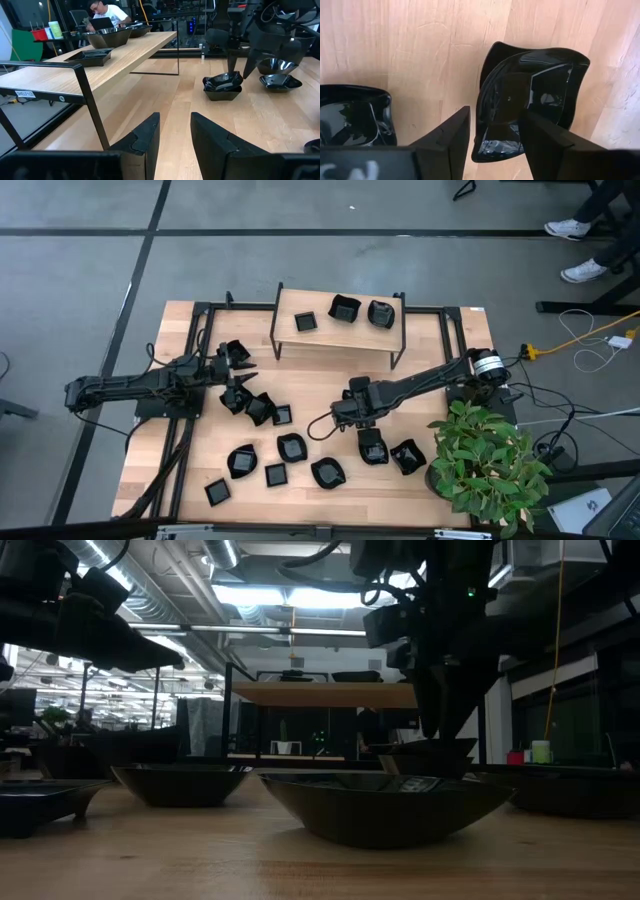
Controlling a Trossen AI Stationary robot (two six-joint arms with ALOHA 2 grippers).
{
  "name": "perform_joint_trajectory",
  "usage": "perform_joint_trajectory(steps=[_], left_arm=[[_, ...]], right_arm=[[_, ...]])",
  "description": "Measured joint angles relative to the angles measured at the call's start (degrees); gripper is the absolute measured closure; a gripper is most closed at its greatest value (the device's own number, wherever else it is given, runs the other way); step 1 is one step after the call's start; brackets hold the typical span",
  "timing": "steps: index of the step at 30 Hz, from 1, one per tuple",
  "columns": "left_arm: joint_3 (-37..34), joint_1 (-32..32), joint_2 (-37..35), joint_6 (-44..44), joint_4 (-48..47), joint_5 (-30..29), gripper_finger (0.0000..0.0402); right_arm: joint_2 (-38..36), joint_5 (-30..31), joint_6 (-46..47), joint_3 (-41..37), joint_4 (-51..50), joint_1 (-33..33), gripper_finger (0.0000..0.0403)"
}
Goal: Pick & Place Mini shaped plates
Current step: Stack the leaf-shaped plate on top of the leaf-shaped plate on the shelf
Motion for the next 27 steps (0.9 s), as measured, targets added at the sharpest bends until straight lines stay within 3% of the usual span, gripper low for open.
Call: perform_joint_trajectory(steps=[8,27], left_arm=[[0.0,0.0,0.0,0.0,0.0,0.0,0.0297],[0.0,0.0,0.0,0.0,0.0,0.0,0.0297]], right_arm=[[0.5,0.0,-0.3,0.0,0.1,0.0,0.0264],[0.9,0.0,-1.4,0.0,0.3,0.0,0.0265]])
